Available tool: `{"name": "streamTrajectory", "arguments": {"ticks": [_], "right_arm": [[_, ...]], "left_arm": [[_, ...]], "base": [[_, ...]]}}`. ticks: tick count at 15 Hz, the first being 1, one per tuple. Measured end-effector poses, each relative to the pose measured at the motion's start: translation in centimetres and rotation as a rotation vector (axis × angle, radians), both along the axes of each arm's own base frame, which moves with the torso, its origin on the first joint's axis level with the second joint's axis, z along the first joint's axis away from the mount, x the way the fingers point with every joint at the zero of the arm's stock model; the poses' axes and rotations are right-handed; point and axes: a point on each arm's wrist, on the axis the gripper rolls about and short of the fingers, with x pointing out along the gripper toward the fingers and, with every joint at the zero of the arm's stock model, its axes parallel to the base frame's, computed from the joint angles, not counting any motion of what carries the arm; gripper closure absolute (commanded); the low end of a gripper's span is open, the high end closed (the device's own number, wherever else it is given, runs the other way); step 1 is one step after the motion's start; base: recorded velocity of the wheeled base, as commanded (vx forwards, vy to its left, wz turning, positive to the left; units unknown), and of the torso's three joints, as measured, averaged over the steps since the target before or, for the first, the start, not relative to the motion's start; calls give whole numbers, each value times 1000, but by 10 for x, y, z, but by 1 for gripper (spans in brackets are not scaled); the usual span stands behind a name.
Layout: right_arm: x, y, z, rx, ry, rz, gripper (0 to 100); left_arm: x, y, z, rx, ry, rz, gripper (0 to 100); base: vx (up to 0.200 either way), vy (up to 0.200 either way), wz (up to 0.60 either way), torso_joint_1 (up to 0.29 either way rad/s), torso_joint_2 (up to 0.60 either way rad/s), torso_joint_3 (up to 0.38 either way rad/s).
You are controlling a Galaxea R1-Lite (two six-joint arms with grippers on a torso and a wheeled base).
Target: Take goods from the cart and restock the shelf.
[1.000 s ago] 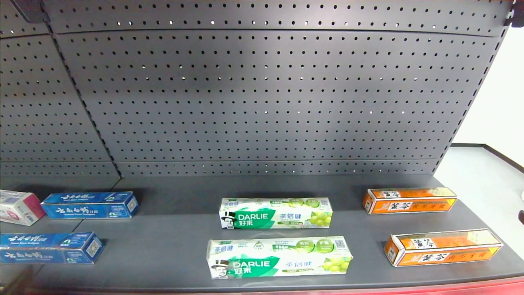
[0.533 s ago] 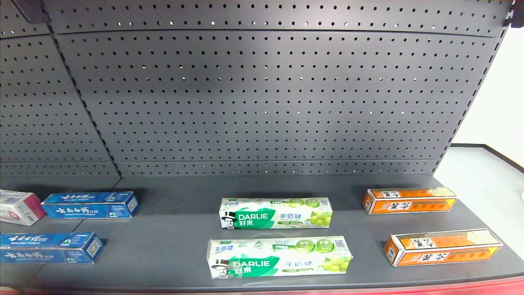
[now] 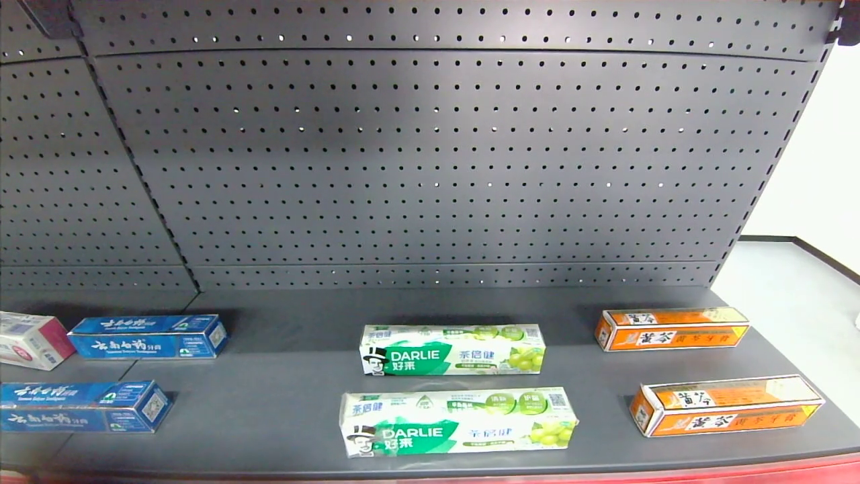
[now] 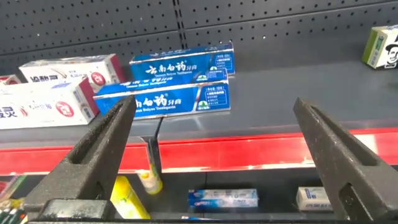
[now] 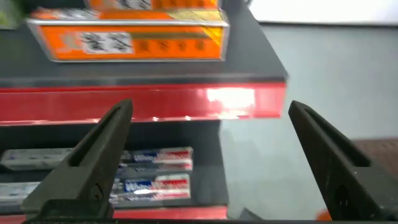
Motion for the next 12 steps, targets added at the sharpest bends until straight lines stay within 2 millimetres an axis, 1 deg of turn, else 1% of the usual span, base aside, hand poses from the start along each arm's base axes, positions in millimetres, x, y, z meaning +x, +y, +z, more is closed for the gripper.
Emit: {"name": "streamTrajectory", "arguments": {"ticks": [2, 8, 10, 11, 12], "right_arm": [[-2, 1, -4, 0, -44, 52, 0], [-5, 1, -8, 4, -83, 47, 0], [-5, 1, -9, 4, -85, 47, 0], [-5, 1, -9, 4, -85, 47, 0], [-5, 1, -9, 4, -85, 47, 0]], "left_arm": [[2, 0, -3, -2, -20, -1, 0], [3, 0, -7, 2, -7, -11, 0], [3, -2, -9, 8, 7, -99, 0], [3, -5, -11, 21, 31, -211, 0], [3, -7, -16, 30, 76, -284, 0]], "base": [[0, 0, 0, 0, 0, 0], [0, 0, 0, 0, 0, 0], [0, 0, 0, 0, 0, 0], [0, 0, 0, 0, 0, 0], [0, 0, 0, 0, 0, 0]]}}
